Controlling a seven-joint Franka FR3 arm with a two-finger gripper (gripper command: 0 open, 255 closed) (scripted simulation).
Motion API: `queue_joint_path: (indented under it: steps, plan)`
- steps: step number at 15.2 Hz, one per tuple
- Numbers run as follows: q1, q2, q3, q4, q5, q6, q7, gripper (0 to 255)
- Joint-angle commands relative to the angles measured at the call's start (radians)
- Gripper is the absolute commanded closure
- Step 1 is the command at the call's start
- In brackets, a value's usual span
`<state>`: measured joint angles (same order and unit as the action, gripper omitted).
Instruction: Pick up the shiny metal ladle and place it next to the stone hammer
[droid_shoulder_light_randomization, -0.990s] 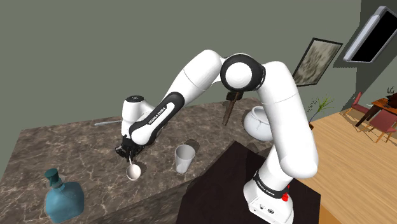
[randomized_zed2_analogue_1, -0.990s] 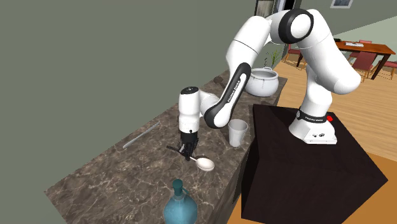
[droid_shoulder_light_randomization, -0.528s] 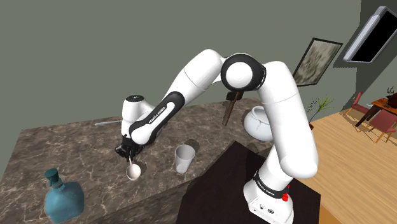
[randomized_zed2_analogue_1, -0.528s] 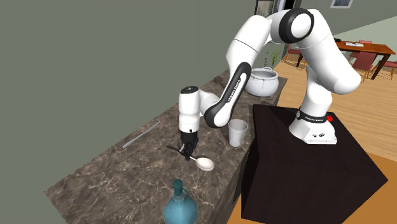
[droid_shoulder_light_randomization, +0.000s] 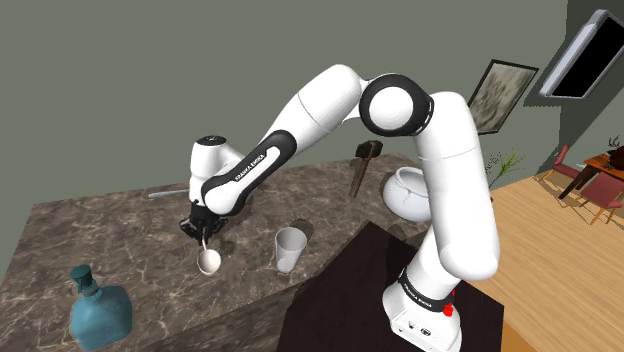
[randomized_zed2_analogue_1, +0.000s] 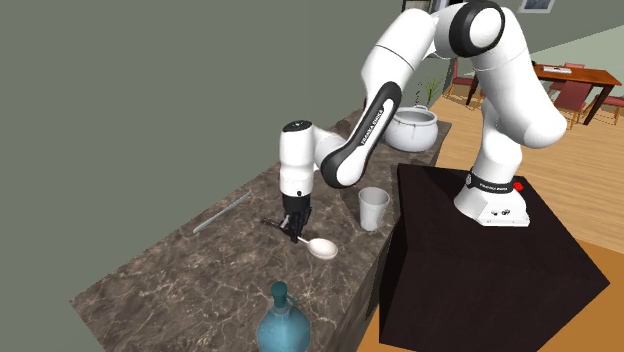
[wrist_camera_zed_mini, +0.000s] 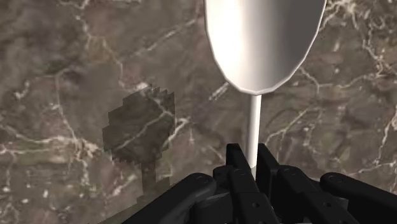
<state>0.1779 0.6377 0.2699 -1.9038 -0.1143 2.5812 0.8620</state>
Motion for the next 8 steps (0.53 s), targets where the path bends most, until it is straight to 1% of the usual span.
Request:
queue_joint_path:
  steps: [1, 8]
  plan:
    - [-0.005, -0.024, 0.006, -0.007, 0.006, -0.017, -0.002, 255]
    - [-0.020, -0.096, 0.025, -0.015, 0.026, -0.081, -0.009, 255]
